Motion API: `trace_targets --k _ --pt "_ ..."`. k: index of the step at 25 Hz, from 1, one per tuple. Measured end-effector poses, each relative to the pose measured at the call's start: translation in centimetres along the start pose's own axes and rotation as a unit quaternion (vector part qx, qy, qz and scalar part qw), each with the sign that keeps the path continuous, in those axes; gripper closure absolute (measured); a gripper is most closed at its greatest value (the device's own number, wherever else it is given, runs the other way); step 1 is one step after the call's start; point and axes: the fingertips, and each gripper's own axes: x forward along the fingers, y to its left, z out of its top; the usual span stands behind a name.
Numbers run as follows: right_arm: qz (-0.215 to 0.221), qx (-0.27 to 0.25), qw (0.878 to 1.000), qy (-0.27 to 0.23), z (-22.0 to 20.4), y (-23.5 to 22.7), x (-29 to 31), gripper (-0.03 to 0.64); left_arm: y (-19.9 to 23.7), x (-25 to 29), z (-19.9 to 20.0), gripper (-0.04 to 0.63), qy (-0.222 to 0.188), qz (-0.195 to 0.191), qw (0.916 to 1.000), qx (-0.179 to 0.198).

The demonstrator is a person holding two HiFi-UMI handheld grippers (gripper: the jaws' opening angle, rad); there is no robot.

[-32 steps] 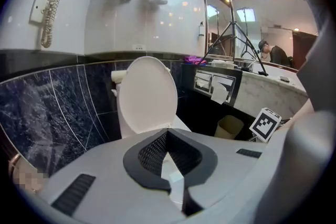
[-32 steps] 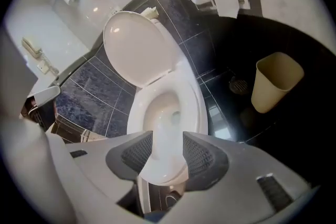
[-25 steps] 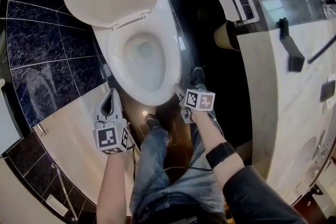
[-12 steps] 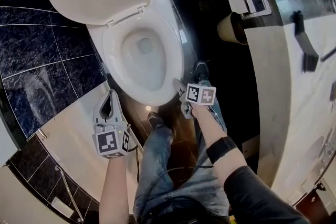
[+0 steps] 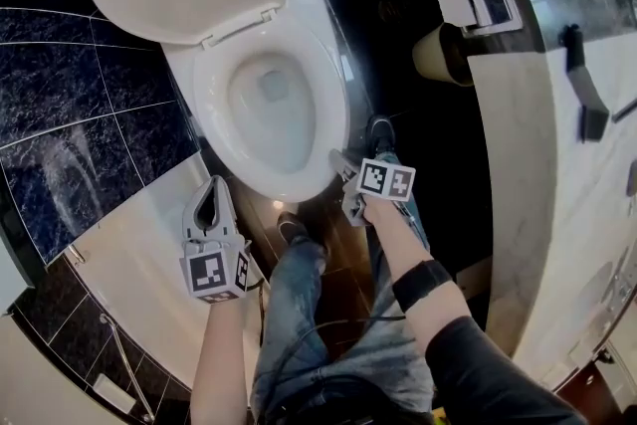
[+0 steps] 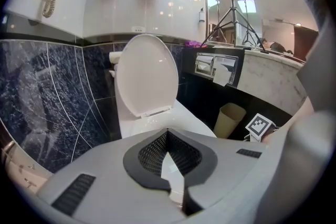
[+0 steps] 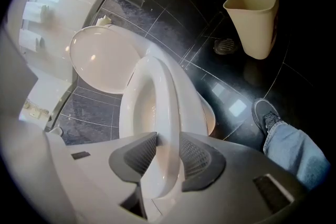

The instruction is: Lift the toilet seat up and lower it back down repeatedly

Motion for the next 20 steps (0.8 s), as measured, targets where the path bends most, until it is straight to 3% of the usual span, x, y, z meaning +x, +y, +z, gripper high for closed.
trace_targets --k 10,20 --pt "0.005 0.004 1.000 0.007 0.2 0.3 -0.4 0.474 -0.5 -0.1 -0.5 0.595 0.015 -0.004 0.9999 -0.003" --pt "0.016 0.007 1.000 0.022 1.3 4.5 -4.2 0.483 -2.3 -2.4 0.4 0.595 0.022 -0.014 0.9997 0.000"
